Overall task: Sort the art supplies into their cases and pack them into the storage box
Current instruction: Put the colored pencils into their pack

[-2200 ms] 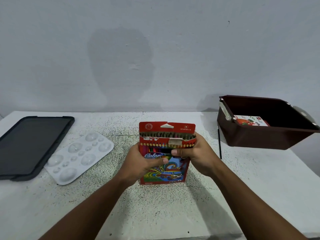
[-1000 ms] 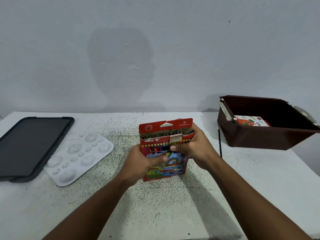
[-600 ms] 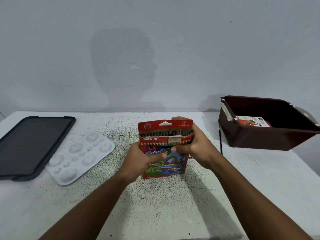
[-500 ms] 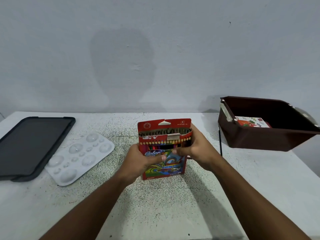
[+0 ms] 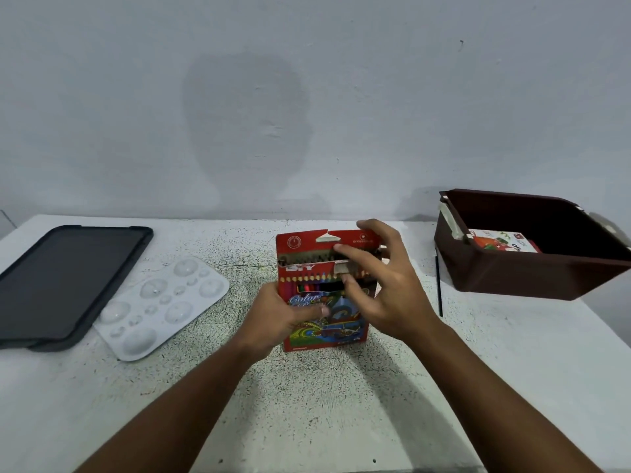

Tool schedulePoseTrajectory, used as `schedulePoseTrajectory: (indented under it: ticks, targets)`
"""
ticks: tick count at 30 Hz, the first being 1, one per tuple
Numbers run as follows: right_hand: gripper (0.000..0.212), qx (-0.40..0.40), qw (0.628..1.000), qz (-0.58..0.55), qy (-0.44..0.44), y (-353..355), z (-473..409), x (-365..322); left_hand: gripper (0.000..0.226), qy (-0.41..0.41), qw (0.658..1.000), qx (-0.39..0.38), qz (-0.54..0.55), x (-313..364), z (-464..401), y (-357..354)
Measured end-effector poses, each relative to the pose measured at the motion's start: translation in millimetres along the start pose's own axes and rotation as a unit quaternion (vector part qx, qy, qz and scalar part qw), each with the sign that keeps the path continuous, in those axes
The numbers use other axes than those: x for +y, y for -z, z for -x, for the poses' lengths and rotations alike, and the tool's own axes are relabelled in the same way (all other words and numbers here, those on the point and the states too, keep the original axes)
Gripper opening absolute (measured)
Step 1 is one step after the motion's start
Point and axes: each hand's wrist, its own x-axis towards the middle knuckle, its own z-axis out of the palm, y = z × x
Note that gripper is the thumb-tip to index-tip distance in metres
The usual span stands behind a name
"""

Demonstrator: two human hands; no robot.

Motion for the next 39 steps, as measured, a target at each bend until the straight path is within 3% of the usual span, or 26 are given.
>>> schedulePoseTrajectory:
  ticks: [4,10,15,19,26,33,39]
  targets:
    - [0.039,-0.005,0.996,-0.083,-0.041,3,0,-1,0.041,-0.003,1.000,-0.001,-0.004,0,1,1]
    - [0.036,0.006,0.991,-0.119,-0.062,6,-4,-2,0.044,-0.004,1.000,0.002,0.007,3,-1,0]
    - [0.027,-0.005,0.994,-0.102,-0.038,6,-5,-1,0.041,-0.007,1.000,0.006,0.007,3,-1,0]
    - [0.038,-0.011,0.995,-0.092,-0.024,5,-5,-2,0.041,-0.006,1.000,0.006,0.008,1,-2,1]
    - [0.030,-0.005,0.999,-0.049,-0.007,5,-7,1,0.040,-0.016,1.000,-0.005,0.008,2,-2,1]
    - [0.037,-0.026,0.995,-0.077,-0.053,11,-7,9,0.039,-0.011,1.000,-0.019,0.011,2,-2,2]
    - [0.039,-0.041,0.997,-0.056,-0.040,8,-12,5,0.037,-0.011,1.000,-0.013,0.026,-1,-3,1]
